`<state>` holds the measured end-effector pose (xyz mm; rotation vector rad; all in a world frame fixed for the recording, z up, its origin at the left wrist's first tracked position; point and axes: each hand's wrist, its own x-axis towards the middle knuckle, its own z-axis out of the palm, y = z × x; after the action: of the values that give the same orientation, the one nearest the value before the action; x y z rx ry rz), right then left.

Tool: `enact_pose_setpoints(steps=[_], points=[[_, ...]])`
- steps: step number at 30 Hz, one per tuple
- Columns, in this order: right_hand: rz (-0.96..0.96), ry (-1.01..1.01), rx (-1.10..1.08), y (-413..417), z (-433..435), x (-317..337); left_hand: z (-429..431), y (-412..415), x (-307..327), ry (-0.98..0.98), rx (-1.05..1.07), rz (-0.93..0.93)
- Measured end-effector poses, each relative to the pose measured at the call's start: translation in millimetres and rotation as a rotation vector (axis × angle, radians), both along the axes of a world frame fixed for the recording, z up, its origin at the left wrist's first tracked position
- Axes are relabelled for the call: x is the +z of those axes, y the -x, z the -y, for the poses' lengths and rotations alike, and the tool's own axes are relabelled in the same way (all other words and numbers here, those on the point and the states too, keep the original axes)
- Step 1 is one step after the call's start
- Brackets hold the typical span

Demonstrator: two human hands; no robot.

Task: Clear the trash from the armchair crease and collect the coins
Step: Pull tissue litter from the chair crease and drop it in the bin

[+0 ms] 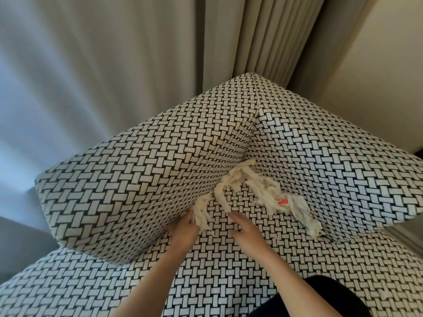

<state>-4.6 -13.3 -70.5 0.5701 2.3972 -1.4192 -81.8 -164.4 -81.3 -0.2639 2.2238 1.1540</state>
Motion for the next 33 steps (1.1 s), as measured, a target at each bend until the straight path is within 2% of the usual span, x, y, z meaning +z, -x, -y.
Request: enact_pose_setpoints(steps=[4,7,11,18,19,22,24,27,29,33], points=[[-0.071,-0.009,-0.032,-3,-9,9,-13,-6,6,-0.299,0.071,0.042],[-0.096,-0.042,-0.013,-3,-13,14,-21,-13,8,-0.389,0.031,0.023],[-0.138,-0.074,0.014,-2,-16,18,-23,-15,5,-0.358,0.185,-0.066],[-0.095,-0.108,0.062,12,-15,10,-34,7,-3,-0.374,0.148,0.12],[-0.077,-0.114,0.074,15,-14,8,-37,7,-5,-0.346,0.151,0.126],[-0.007,-0.129,0.096,25,-12,0,-49,5,-7,-0.074,0.057,0.056],[0.055,-0.164,0.14,31,-11,-6,-57,1,-6,-0.034,0.037,0.008],[0.077,-0.196,0.196,36,-8,-9,-69,-3,-9,-0.248,0.094,0.003],[0.015,-0.142,0.136,37,-8,-8,-74,-2,-8,-0.475,0.198,0.058],[-0.043,-0.037,0.011,35,-18,2,-80,16,-3,-0.737,0.367,0.159]])
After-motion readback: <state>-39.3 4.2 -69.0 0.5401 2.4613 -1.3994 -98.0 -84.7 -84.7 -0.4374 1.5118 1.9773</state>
